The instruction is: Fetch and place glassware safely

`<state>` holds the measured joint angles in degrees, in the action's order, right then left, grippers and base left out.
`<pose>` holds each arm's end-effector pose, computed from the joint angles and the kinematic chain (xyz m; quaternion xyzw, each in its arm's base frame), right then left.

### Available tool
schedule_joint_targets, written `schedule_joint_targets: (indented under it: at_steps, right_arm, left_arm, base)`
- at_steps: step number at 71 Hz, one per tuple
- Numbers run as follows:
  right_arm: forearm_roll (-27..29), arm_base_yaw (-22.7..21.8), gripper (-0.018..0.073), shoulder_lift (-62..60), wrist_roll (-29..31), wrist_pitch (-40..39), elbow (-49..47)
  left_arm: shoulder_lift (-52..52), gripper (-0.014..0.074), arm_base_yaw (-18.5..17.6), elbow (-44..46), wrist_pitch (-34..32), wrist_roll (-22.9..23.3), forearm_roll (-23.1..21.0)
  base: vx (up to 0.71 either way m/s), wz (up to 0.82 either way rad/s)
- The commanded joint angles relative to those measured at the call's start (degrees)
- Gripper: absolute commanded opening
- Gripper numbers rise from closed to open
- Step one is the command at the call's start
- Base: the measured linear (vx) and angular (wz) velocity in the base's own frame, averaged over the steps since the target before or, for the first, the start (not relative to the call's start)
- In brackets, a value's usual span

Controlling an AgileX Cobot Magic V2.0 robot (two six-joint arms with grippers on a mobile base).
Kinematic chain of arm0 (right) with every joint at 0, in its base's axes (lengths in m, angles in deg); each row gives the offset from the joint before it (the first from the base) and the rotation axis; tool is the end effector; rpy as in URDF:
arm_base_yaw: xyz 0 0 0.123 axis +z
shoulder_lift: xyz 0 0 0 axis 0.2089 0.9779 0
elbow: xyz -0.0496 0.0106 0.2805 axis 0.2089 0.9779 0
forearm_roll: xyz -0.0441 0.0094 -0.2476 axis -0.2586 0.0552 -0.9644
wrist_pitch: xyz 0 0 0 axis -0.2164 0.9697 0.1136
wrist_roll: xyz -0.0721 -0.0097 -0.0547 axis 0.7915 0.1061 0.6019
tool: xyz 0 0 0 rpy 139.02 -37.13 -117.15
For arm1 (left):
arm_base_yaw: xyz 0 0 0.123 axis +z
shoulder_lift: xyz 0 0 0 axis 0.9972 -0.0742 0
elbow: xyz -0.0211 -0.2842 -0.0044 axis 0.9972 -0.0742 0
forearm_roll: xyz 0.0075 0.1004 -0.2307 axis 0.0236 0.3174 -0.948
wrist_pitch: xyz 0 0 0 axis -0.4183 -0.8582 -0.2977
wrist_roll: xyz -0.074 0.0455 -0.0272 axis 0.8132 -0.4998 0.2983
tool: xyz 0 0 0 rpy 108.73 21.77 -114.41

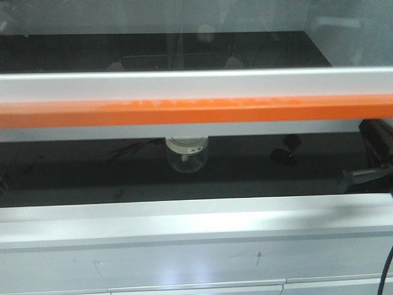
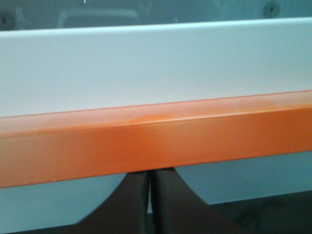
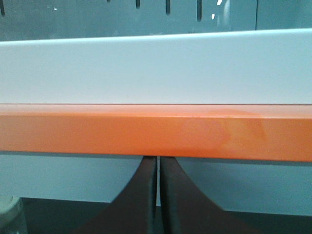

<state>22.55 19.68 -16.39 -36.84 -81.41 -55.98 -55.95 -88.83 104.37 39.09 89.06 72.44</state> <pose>0.1822 0.0275 0.2749 -0.0447 0.6439 0.0749 0.7601 0.1667 -0.0112 0.2834 0.0216 0.6888 -0.0336 0.7239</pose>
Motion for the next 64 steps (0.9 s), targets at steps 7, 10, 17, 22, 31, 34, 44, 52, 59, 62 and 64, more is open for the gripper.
schedule_joint_targets:
  at_steps: [7,10,17,22,31,34,44,52,59,62,64]
  right_arm:
    - [-0.64,0.13,-0.0001,-3.47,0.11,-2.72,-5.29]
    - [-0.64,0.13,-0.0001,-4.0,0.11,-1.97,-5.41]
    - [-0.64,0.13,-0.0001,-5.14,0.01,0.09,-5.23]
    - [-0.92,0.13,-0.0001,-6.65,-0.97,4.03,-5.23]
    - [-2.93,0.13,-0.0001,-11.72,-3.11,11.35,-5.23]
    - [-3.99,0.13,-0.0001,-13.89,-3.12,13.92,-5.23]
    - [-5.08,0.13,-0.0001,-20.8,-3.36,22.7,-5.23]
    - [-4.9,0.13,-0.0001,-27.28,-4.64,30.24,-5.23]
    - [-4.9,0.13,-0.0001,-32.35,-7.07,36.46,-5.23]
    - [-4.9,0.13,-0.0001,-34.09,-7.46,39.26,-5.23]
    - [-4.9,0.13,-0.0001,-35.09,-7.4,41.16,-5.23]
  left_arm:
    - [3.64,-0.0007,-0.24,5.44,-9.39,0.45,0.2]
    - [4.22,-0.0007,-0.24,5.93,-8.3,0.45,0.2]
    - [5.78,-0.0007,-0.24,6.4,-5.09,0.51,0.2]
    - [7.64,-0.0007,-0.24,6.59,-0.66,0.51,0.2]
    - [12.14,-0.0007,-0.24,6.59,5.7,0.46,0.2]
    - [14.19,-0.0007,-0.24,6.59,7.31,0.39,0.2]
    - [21.03,-0.0007,-0.24,6.59,15.5,0.34,0.2]
    - [26.39,-0.0007,-0.24,6.59,24.01,0.34,0.2]
    - [29.95,-0.0007,-0.24,6.59,31.72,0.34,0.2]
    - [31.06,-0.0007,-0.24,6.59,34.23,0.34,0.14]
    - [31.77,-0.0007,-0.24,6.51,35.7,0.34,-0.11]
  base:
    - [0.0,0.0]
    - [0.0,0.0]
    - [0.0,0.0]
    - [0.0,0.0]
    - [0.0,0.0]
    - [0.0,0.0]
    - [0.0,0.0]
    - [0.0,0.0]
    - [0.0,0.0]
    - [0.0,0.0]
    - [0.0,0.0]
